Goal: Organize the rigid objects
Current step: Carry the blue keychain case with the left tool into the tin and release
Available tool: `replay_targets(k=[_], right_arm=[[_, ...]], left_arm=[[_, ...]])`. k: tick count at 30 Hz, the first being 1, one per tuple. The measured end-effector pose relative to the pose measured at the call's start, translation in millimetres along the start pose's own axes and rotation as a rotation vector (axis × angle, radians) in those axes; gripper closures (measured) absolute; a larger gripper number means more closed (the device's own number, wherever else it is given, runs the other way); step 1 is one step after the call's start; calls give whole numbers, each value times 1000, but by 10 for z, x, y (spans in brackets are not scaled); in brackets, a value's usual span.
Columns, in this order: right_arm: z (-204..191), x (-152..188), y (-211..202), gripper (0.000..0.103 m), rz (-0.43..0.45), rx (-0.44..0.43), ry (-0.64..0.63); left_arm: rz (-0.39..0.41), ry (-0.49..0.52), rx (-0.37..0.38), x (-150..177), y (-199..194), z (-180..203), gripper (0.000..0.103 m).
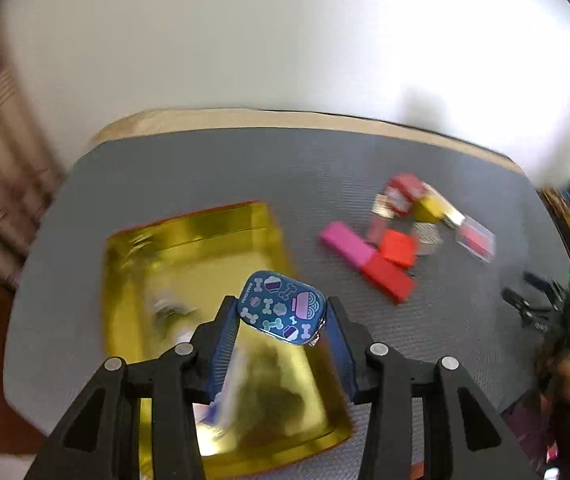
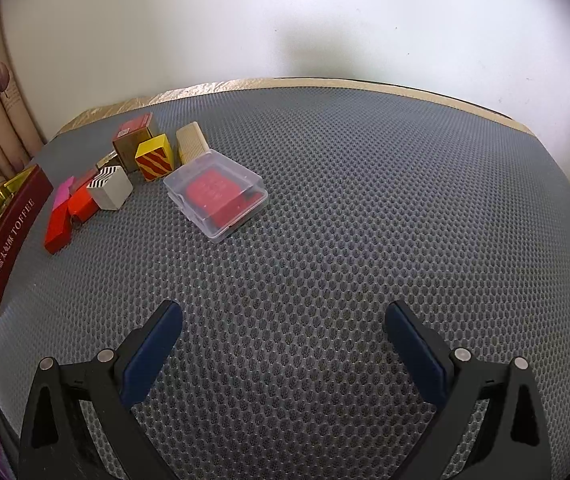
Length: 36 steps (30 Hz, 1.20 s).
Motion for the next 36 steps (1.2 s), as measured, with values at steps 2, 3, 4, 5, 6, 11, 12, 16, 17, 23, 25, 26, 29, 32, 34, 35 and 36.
replay_targets(k=[2, 3, 4, 5, 6, 11, 12, 16, 17, 23, 25, 26, 29, 32, 34, 35, 36], right_arm=[[-3, 3, 6, 2, -4, 3, -3], [-5, 5, 7, 2, -5, 5, -4], [-4, 7, 8, 2, -5, 6, -4], [-6, 5, 7, 2, -5, 7, -4], [-4, 3, 7, 2, -4, 8, -5], [-38, -2, 39, 2, -13, 14, -11], [-42, -5, 50, 2, -16, 14, -13], [-63, -8, 82, 2, -25, 15, -19], [-63, -7, 86, 1, -26, 15, -19], [-77, -6, 105, 1, -33, 15, -27], [-91, -2, 109, 1, -34, 14, -30], [-89, 1, 107, 0, -34, 14, -30], [-98, 2, 111, 0, -36, 14, -31], [-117, 1, 120, 0, -37, 15, -33], [-120, 0, 117, 0, -36, 13, -31], [-123, -5, 110, 0, -32, 9, -29], [-121, -6, 97, 0, -30, 2, -26]], left_arm=[[-10, -32, -29, 86, -28, -169, 59], [-12, -50, -38, 127, -27, -251, 59], [-16, -70, -46, 166, -15, -321, 59], [-28, -90, -53, 202, 3, -408, 59], [-35, -103, -60, 222, 26, -470, 59], [-42, -144, -68, 124, 322, -546, 59], [-37, -149, -75, 59, 392, -547, 59], [-37, -158, -74, -150, 665, -485, 59], [-34, -159, -86, -205, 736, -488, 59], [-59, -165, -112, -368, 1140, -489, 59], [-79, -166, -134, -375, 1246, -512, 59], [-85, -167, -137, -384, 1279, -523, 59], [-112, -179, -141, -376, 1377, -555, 58], [-138, -187, -142, -352, 1447, -570, 58], [-143, -192, -153, -345, 1451, -592, 58], [-140, -198, -155, -347, 1447, -607, 58], [-134, -207, -156, -351, 1435, -620, 55]])
Point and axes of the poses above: each gripper's, at about its wrist camera, not at the fingertips, and y roughly the way its jaws point, z to its right, x to its underside, the point moved 10 cm from there along y, roughly the way its jaws point, and after that the axes turned 2 degrees about x, right-handed, at the moved point
